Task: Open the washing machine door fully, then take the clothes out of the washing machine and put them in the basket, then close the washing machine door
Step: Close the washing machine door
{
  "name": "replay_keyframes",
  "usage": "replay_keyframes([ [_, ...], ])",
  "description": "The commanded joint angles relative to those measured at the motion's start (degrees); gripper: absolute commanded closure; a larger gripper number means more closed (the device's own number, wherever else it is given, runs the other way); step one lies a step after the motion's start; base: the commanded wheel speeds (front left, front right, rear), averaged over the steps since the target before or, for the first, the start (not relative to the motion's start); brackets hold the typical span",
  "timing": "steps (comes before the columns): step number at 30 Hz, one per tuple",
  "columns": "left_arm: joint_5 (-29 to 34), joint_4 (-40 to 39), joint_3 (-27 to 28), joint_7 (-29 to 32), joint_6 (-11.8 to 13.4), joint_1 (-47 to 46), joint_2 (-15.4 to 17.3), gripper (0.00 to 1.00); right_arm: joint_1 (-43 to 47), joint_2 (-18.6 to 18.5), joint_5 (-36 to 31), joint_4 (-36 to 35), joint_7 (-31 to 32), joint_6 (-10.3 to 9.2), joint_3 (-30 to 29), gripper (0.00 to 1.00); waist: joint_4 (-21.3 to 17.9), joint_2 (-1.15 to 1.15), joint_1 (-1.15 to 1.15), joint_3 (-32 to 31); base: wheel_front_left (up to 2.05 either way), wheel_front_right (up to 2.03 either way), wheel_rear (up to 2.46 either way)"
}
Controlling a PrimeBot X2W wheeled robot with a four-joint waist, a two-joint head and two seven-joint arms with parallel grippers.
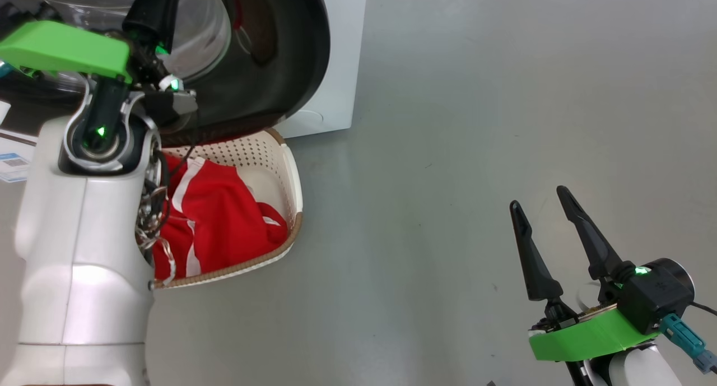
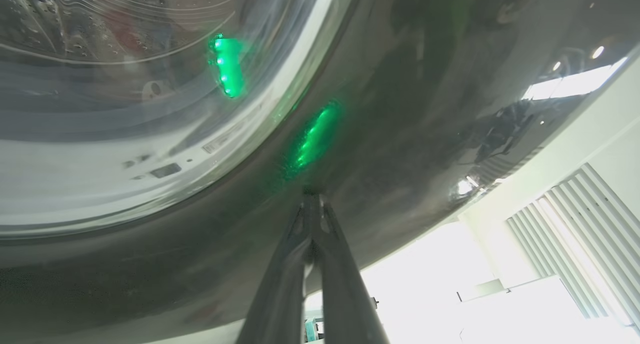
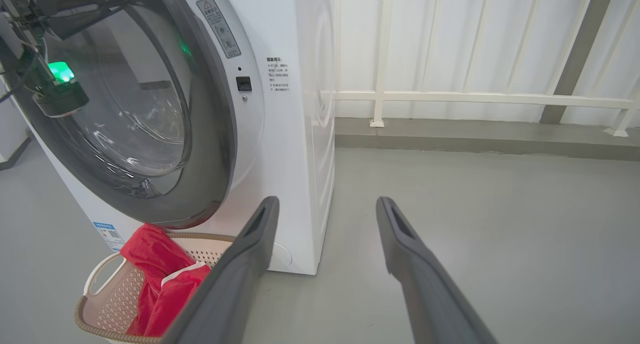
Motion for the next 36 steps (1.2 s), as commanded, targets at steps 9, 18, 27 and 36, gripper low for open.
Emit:
replay_keyframes([
  [9, 4.43, -5.78, -1.99, -0.81, -0.82, 4.57, 2.34, 1.0, -1.24, -0.72, 1.13, -0.83, -0.36, 0.35, 0.76, 0.0, 2.06, 0.0, 0.0, -1.69, 0.0, 0.0, 0.0],
  [18, 9.52, -10.64, -5.11, -6.1, -0.82, 14.9, 4.08, 1.0, -0.3, -0.72, 1.38, -0.18, -0.36, 0.35, 0.17, 0.0, 4.95, 0.0, 0.0, -5.72, 0.0, 0.0, 0.0],
  [27, 10.53, -14.1, -4.61, -12.3, -0.82, 23.86, 4.65, 0.0, 2.11, -0.72, 1.19, -0.16, -0.36, 0.35, -0.49, 0.0, 7.72, 0.0, 0.0, -9.86, 0.0, 0.0, 0.0],
  [36, 19.96, -18.86, -7.14, -20.44, -0.82, 30.84, 8.16, 0.0, 4.29, -0.72, 1.06, -0.29, -0.36, 0.35, -1.2, 0.0, 9.66, 0.0, 0.0, -13.24, 0.0, 0.0, 0.0],
])
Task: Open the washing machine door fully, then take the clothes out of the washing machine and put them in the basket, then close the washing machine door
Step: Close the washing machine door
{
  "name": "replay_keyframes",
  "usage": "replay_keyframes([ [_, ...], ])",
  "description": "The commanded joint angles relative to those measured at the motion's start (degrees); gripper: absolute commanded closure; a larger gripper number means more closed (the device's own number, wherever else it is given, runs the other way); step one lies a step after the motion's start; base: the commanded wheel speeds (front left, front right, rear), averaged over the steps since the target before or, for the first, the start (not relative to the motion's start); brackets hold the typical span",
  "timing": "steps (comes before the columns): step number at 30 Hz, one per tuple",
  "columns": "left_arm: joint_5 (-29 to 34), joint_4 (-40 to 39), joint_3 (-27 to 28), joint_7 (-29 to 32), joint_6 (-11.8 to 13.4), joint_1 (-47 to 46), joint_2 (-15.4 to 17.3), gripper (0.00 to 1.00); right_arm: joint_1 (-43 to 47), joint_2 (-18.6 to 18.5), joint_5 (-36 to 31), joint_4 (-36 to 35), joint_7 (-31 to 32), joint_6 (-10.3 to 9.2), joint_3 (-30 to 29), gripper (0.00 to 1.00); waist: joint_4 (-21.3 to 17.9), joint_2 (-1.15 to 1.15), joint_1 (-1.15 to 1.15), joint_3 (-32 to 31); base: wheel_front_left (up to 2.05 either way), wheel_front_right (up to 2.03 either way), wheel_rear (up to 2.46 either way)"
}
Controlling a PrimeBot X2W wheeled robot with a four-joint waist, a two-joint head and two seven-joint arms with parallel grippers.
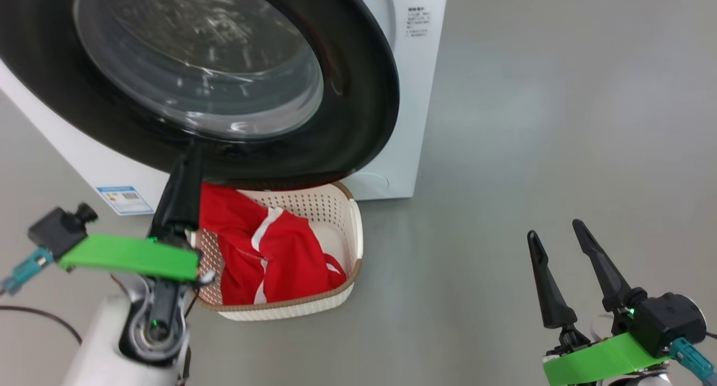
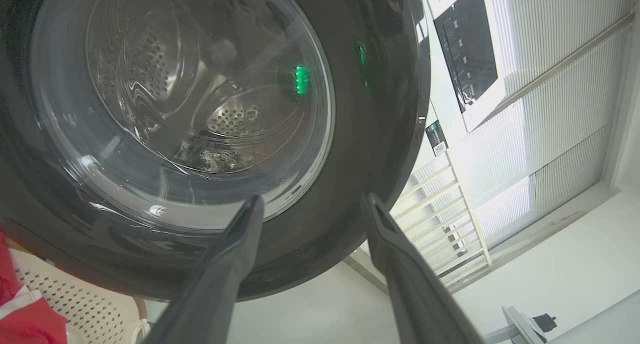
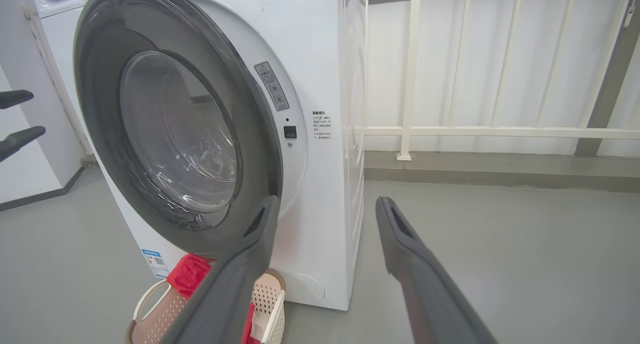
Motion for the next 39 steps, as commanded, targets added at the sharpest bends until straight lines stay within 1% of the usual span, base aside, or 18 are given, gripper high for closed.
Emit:
replay_keyframes([
  [1, 2.79, -2.57, 0.65, -1.87, -0.39, 0.86, 2.54, 0.0, 0.04, -0.66, -0.11, -1.43, -0.36, 0.35, 1.12, 0.0, 1.29, 0.0, 0.0, -1.79, 0.0, 0.0, 0.0],
  [3, 6.46, -3.69, -0.54, -3.63, -0.16, 2.65, 3.7, 0.0, 0.53, -0.66, -0.11, -1.46, -0.36, 0.35, 1.15, 0.0, 1.57, 0.0, 0.0, -2.59, 0.0, 0.0, 0.0],
  [7, 13.91, -6.69, -1.85, -6.31, 1.47, 6.2, 5.45, 0.0, 1.31, -0.66, -0.07, -1.59, -0.36, 0.35, 0.91, 0.0, 1.96, 0.0, 0.0, -3.77, 0.0, 0.0, 0.0],
  [10, 18.08, -9.22, -1.43, -7.27, 2.77, 9.23, 5.49, 0.0, 1.74, -0.66, -0.04, -1.71, -0.36, 0.35, 0.77, 0.0, 2.05, 0.0, 0.0, -4.32, 0.0, 0.0, 0.0],
  [12, 22.19, -11.06, -1.11, -7.58, 3.88, 11.23, 5.86, 0.0, 1.88, -0.66, 0.01, -1.81, -0.36, 0.35, 0.69, 0.0, 2.06, 0.0, 0.0, -4.56, 0.0, 0.0, 0.0],
  [14, 26.0, -13.02, 0.06, -7.7, 5.15, 12.99, 5.49, 0.0, 2.03, -0.66, 0.03, -2.03, -0.36, 0.35, 0.54, 0.0, 2.22, 0.0, 0.0, -4.76, 0.0, 0.0, 0.0],
  [16, 31.05, -15.39, 1.44, -7.73, 6.05, 14.66, 4.89, 0.0, 2.22, -0.66, 0.04, -2.2, -0.36, 0.35, 0.3, 0.0, 2.44, 0.0, 0.0, -4.97, 0.0, 0.0, 0.0],
  [18, 35.36, -17.24, 2.57, -7.74, 6.51, 16.46, 3.94, 0.0, 2.46, -0.66, -0.03, -2.38, -0.36, 0.35, 0.13, 0.0, 2.57, 0.0, 0.0, -5.22, 0.0, 0.0, 0.0],
  [21, 40.25, -18.46, 3.51, -7.75, 6.75, 19.13, 2.77, 0.0, 2.93, -0.66, -0.26, -2.56, -0.36, 0.35, -0.08, 0.0, 2.53, 0.0, 0.0, -5.79, 0.0, 0.0, 0.0],
  [25, 44.55, -19.01, 4.68, -7.75, 6.9, 22.07, 1.52, 0.0, 3.65, -0.66, -0.62, -3.0, -0.36, 0.35, -0.86, 0.0, 2.3, 0.0, 0.0, -6.25, 0.0, 0.0, 0.0],
  [32, 52.41, -19.49, 6.07, -7.76, 7.68, 25.15, 1.15, 0.0, 4.86, -0.66, -1.35, -3.8, -0.36, 0.35, -2.09, 0.0, 1.96, 0.0, 0.0, -6.96, 0.0, 0.0, 0.0],
  [35, 54.27, -19.61, 6.54, -7.76, 7.56, 26.04, 0.12, 0.0, 5.38, -0.66, -1.57, -4.23, -0.36, 0.35, -2.57, 0.0, 2.13, 0.0, 0.0, -7.13, 0.0, 0.0, 0.0],
  [39, 55.26, -19.44, 6.96, -7.76, 7.14, 26.93, -1.1, 0.0, 5.79, -0.66, -1.72, -4.64, -0.36, 0.35, -2.79, 0.0, 2.3, 0.0, 0.0, -7.22, 0.0, 0.0, 0.0],
])
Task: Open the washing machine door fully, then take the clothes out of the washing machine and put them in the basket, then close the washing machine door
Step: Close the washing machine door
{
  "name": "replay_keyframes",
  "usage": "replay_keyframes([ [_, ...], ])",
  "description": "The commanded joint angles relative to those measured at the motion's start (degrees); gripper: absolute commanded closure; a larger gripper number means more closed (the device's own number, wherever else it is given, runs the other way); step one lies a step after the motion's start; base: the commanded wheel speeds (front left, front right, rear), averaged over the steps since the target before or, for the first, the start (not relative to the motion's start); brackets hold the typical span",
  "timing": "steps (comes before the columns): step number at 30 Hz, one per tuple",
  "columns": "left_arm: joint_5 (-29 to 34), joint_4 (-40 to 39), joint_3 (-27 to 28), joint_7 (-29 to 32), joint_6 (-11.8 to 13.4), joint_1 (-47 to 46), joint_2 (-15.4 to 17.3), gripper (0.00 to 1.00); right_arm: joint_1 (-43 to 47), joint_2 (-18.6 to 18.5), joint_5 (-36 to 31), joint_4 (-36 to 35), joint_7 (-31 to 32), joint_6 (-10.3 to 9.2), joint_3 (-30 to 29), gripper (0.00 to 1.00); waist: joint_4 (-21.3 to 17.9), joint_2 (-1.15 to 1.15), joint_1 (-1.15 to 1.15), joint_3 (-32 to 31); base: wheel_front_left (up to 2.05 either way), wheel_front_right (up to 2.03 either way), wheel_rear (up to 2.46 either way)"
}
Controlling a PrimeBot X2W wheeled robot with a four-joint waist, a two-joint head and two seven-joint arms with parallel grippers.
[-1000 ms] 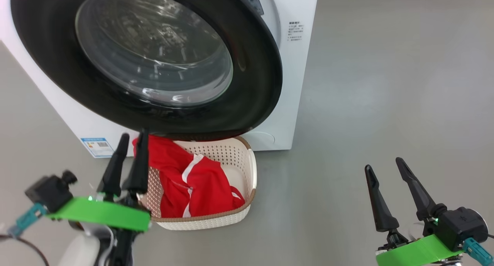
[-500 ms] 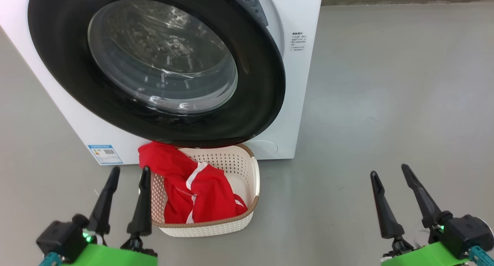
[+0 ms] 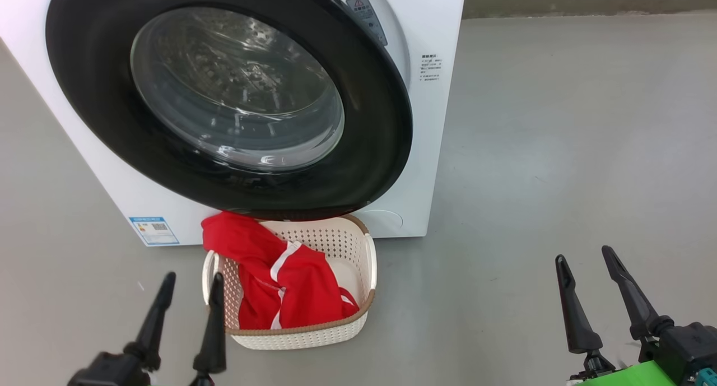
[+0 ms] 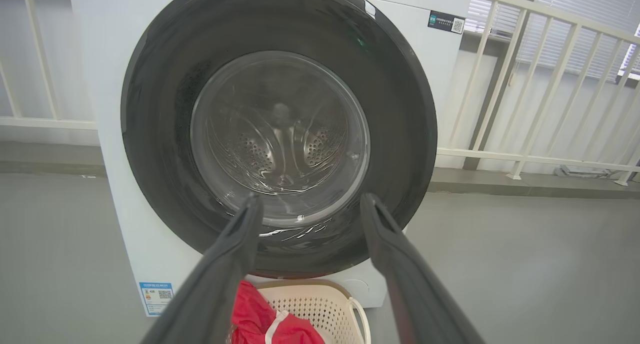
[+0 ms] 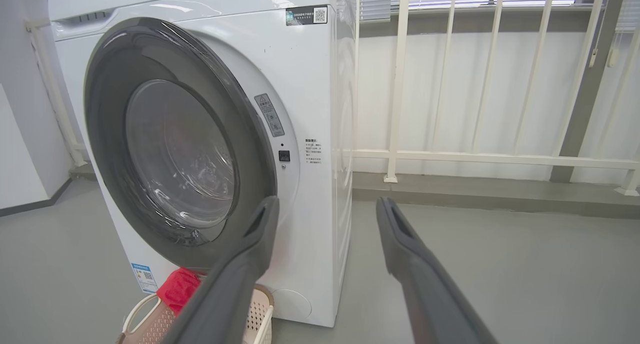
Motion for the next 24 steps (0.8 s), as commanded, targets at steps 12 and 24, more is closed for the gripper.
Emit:
replay_keyframes([
  [12, 3.75, -0.1, 3.77, -0.45, -1.49, -0.07, -1.33, 0.0, -0.4, -0.78, -0.58, -2.37, -0.36, 0.35, 1.2, 0.0, 0.5, 0.0, 0.0, 0.24, 0.0, 0.0, 0.0],
  [24, 5.4, -0.7, 3.89, -0.46, -3.05, -0.97, -2.53, 0.0, -1.4, -0.78, -1.43, -1.38, -0.36, 0.35, 1.93, 1.0, 2.22, 0.0, 0.0, 1.62, 0.0, 0.0, 0.0],
])
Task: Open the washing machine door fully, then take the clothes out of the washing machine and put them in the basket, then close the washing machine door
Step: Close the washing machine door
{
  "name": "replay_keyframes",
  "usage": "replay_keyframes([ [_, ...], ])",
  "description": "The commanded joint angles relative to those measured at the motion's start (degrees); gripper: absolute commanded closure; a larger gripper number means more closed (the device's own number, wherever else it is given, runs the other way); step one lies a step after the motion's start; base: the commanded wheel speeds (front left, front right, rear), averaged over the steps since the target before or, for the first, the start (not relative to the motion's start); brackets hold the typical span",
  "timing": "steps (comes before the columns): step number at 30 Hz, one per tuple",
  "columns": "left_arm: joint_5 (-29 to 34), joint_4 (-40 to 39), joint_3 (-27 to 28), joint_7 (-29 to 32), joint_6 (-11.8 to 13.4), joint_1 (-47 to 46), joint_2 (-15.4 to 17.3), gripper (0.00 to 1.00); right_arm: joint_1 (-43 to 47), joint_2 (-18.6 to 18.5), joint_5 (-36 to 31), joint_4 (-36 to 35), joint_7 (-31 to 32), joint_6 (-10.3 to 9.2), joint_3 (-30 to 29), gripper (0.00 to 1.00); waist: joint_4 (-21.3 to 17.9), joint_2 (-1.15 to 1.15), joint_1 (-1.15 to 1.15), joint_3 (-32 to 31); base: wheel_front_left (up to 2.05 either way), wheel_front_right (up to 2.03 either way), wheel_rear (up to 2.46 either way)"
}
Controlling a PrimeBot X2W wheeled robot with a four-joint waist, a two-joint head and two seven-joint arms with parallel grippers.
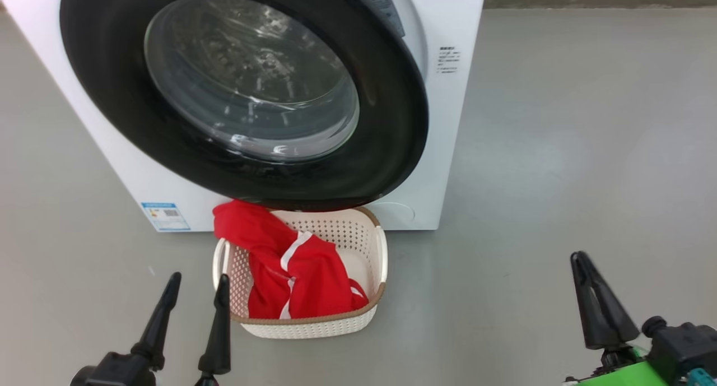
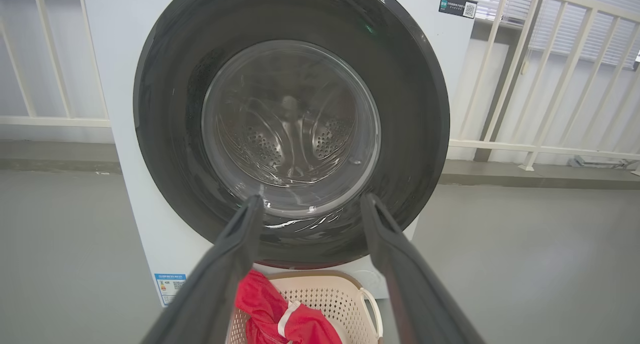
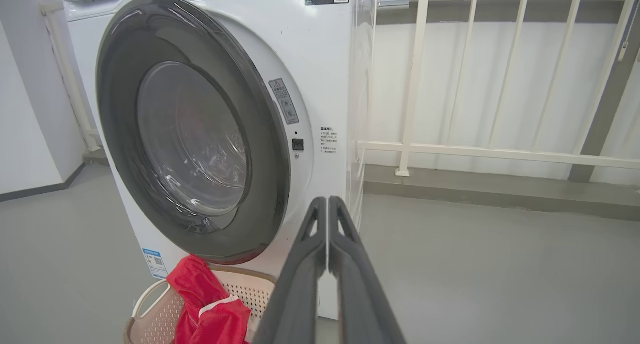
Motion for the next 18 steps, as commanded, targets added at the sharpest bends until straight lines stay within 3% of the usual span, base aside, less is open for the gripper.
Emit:
replay_keyframes([
  [1, 1.17, -1.85, 1.83, -0.46, -0.45, -1.68, 0.05, 0.0, -1.68, -0.79, -1.01, -1.05, -0.36, 0.35, 1.93, 1.0, 0.73, 0.0, 0.0, 0.47, 0.0, 0.0, 0.0],
  [18, 0.3, -3.56, -1.23, -0.46, -1.54, -4.1, -1.09, 0.0, -13.02, -0.79, -3.53, 6.07, -0.36, 0.35, 4.84, 1.0, 7.9, 0.0, 0.0, 5.28, 0.0, 0.0, 0.0],
])
